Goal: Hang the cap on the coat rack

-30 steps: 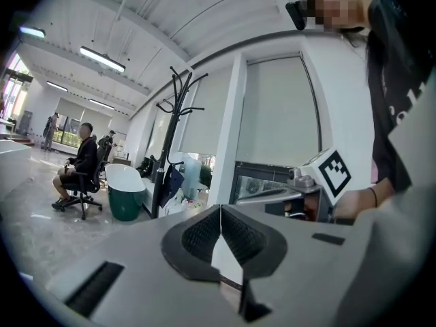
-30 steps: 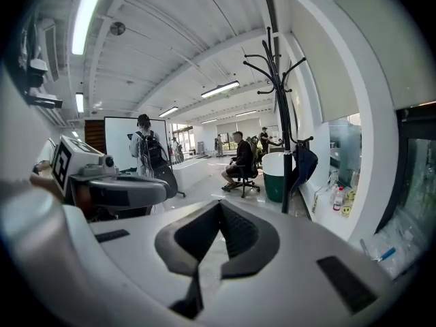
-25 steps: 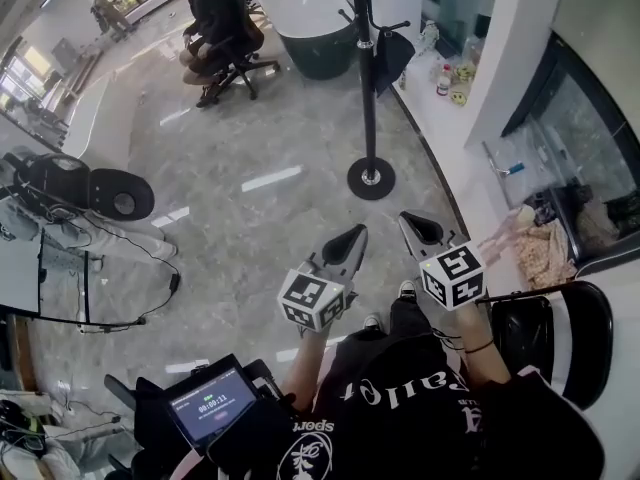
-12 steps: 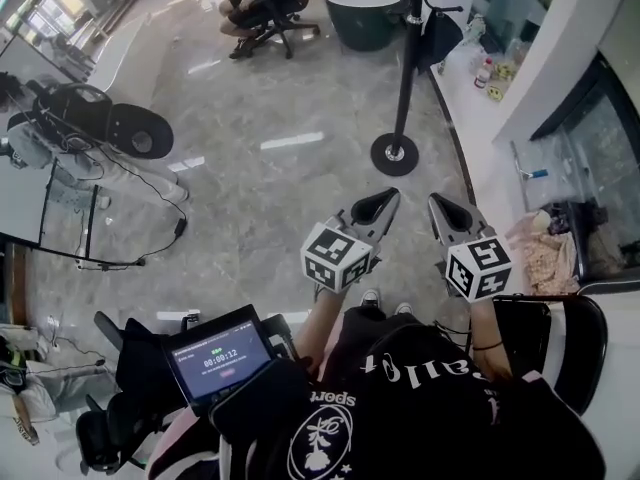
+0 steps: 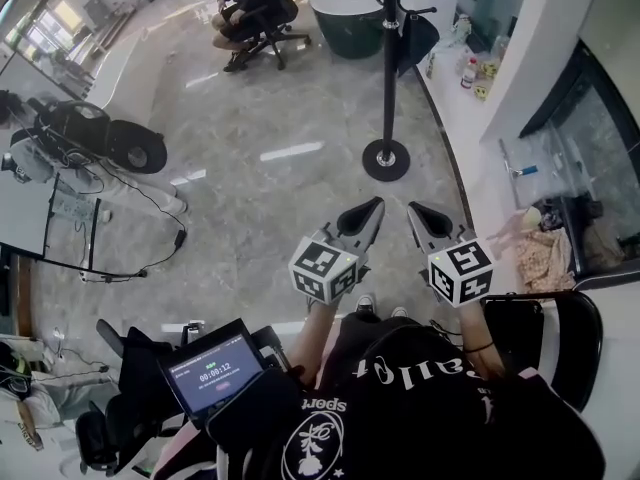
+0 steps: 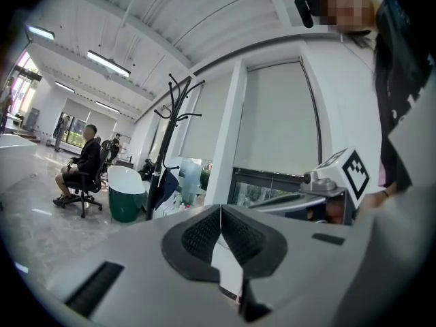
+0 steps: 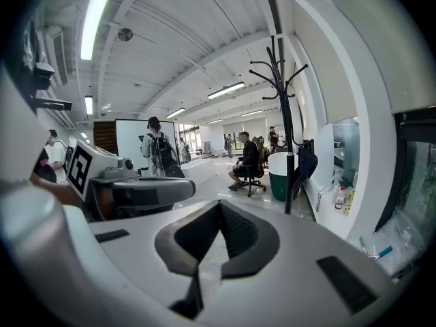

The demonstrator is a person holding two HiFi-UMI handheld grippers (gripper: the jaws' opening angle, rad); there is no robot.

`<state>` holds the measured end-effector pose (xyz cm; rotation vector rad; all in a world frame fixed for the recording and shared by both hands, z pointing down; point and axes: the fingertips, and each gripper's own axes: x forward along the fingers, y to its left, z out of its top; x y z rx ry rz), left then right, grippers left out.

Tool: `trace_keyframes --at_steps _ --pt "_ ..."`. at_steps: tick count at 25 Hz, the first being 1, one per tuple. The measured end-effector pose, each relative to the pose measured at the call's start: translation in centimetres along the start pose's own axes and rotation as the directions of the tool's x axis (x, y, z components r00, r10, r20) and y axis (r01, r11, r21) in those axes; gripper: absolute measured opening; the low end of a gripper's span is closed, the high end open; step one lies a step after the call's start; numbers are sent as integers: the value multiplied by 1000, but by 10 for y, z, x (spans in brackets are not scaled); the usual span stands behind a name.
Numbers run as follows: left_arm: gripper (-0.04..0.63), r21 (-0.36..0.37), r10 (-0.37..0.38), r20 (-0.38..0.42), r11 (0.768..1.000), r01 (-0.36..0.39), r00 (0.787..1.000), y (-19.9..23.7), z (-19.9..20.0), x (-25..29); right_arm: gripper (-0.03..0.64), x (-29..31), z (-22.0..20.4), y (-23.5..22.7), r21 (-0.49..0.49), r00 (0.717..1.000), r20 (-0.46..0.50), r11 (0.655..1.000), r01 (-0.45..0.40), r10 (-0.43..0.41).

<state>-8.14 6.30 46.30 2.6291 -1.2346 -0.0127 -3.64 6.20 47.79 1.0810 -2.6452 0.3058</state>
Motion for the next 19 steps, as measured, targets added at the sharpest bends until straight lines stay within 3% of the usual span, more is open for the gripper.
trace_keyframes --at_steps 19 --pt "5 3 1 -31 1000 -1 1000 -35 -10 28 15 -29 -19 -33 36 1000 -2 999 -2 2"
